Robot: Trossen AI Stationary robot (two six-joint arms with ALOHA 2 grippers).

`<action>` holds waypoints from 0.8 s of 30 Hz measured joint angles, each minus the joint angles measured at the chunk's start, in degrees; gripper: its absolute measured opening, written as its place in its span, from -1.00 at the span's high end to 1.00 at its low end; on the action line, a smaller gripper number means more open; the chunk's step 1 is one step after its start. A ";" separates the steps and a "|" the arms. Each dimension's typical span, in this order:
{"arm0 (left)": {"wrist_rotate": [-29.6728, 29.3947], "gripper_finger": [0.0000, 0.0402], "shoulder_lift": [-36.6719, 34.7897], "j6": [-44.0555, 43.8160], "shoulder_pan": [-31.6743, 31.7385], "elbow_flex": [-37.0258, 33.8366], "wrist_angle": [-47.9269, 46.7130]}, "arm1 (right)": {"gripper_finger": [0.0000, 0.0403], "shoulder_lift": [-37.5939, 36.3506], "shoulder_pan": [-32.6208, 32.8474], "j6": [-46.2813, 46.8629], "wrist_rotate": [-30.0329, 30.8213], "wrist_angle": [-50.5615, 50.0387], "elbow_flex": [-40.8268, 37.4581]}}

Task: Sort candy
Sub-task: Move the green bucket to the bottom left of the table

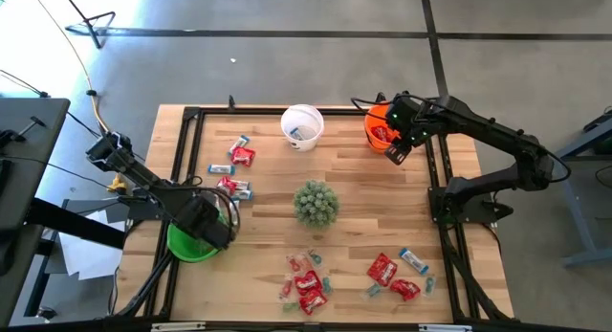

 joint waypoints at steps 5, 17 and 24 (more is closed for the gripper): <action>0.57 0.65 0.33 -0.06 -0.09 0.00 9.93 | 0.28 0.00 -0.01 0.00 0.00 0.04 0.00; 4.39 0.65 0.76 -4.54 -3.09 0.04 18.82 | 0.28 0.00 -0.01 -0.04 0.04 0.00 -0.02; 8.68 0.65 0.76 -12.75 -8.15 0.04 29.05 | 0.28 0.00 -0.01 -0.09 0.07 -0.45 0.00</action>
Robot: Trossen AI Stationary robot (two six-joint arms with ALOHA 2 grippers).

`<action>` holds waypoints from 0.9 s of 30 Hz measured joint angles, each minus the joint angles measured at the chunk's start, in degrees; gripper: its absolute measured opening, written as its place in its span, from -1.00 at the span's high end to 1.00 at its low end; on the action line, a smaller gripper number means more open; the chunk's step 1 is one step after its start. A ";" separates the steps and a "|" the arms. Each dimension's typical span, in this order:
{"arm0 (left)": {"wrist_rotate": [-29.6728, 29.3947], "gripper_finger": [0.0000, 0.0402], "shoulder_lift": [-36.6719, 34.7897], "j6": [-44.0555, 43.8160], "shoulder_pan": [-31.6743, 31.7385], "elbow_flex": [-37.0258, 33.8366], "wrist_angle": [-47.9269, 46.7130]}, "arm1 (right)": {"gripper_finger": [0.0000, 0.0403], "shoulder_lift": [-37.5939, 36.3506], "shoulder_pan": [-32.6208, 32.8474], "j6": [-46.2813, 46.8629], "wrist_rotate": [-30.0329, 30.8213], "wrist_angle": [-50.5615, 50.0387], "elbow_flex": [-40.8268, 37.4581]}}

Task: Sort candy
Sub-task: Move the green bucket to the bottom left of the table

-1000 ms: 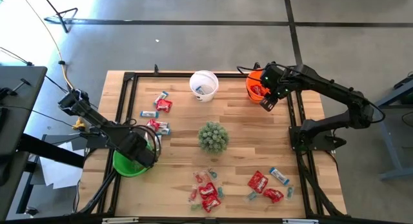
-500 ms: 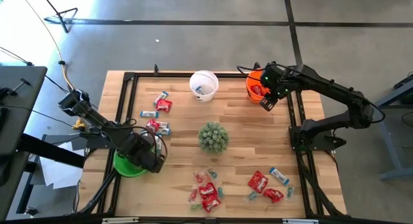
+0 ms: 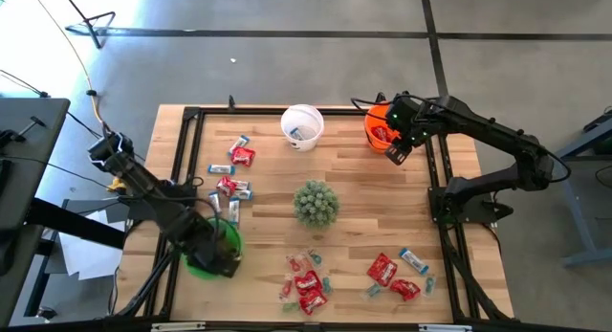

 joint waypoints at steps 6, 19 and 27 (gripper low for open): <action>-0.26 0.65 0.00 -8.91 -4.82 0.07 11.87 | 0.28 0.00 0.00 -0.72 0.13 0.04 -0.01; -10.89 0.65 0.00 -13.95 -7.87 0.10 10.23 | 0.28 0.00 0.00 -0.28 -0.09 2.24 -0.02; -11.17 0.65 0.00 -7.94 -4.90 0.04 7.14 | 0.28 0.00 0.02 1.24 -0.11 2.36 -0.02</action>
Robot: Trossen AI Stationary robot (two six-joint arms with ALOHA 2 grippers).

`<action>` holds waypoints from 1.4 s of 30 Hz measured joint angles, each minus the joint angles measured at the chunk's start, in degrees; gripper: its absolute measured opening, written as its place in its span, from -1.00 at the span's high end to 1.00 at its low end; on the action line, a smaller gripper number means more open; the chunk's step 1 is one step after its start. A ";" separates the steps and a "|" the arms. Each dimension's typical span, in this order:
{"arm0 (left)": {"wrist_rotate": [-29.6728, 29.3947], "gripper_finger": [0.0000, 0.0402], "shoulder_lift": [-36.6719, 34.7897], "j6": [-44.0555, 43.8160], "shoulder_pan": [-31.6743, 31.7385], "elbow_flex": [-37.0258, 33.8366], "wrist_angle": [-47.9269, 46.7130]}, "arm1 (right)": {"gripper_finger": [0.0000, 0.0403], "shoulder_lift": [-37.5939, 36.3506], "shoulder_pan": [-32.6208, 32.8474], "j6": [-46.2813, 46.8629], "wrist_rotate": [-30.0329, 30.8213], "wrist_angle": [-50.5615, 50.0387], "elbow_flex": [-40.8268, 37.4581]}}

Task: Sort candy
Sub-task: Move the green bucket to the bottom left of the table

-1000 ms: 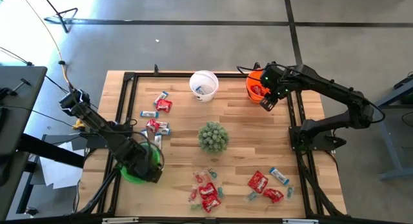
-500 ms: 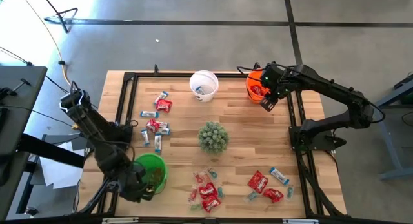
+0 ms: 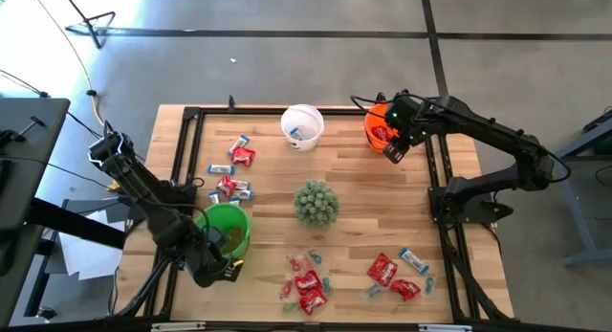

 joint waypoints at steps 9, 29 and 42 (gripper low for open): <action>-5.92 0.65 0.00 0.08 -1.71 0.02 3.73 | 0.28 0.00 0.00 0.95 -0.11 -0.74 0.00; -21.72 0.67 -0.13 8.75 4.55 4.58 -6.35 | 0.28 0.00 0.00 0.75 -0.13 -0.57 0.02; -18.54 0.78 -0.37 10.27 9.55 7.78 -37.69 | 0.28 0.00 0.00 0.29 -0.13 -0.15 0.02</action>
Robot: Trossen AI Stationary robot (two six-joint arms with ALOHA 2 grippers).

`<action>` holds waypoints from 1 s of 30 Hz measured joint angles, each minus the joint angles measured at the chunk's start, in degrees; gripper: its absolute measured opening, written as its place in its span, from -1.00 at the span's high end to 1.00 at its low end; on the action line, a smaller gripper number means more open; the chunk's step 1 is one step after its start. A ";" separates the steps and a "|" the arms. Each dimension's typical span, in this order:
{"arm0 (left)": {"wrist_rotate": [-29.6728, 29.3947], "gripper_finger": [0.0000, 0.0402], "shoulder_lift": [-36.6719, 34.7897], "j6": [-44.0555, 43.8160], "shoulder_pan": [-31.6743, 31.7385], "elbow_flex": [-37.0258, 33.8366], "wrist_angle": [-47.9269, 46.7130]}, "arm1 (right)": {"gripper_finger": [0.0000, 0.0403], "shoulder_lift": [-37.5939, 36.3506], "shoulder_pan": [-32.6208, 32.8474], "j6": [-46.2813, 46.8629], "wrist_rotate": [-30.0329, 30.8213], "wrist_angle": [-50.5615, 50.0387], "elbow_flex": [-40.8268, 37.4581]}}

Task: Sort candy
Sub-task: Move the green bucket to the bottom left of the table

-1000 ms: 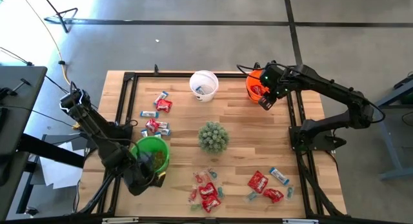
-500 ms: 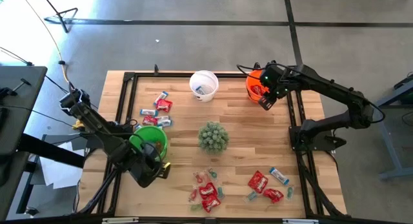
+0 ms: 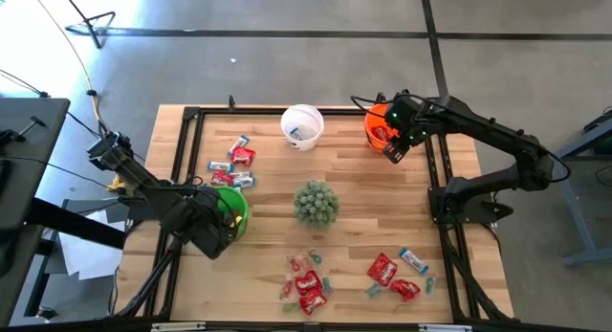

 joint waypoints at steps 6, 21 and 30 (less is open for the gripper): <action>5.61 0.78 0.00 5.36 3.39 -6.34 0.73 | 0.28 0.02 -0.02 0.00 0.00 0.00 0.00; 13.07 0.78 0.02 10.20 5.24 -14.77 15.11 | 0.28 0.02 0.00 0.60 0.00 0.02 -0.01; 23.16 0.78 0.02 8.94 1.84 -14.80 19.07 | 0.28 0.01 0.00 0.50 0.00 0.02 -0.01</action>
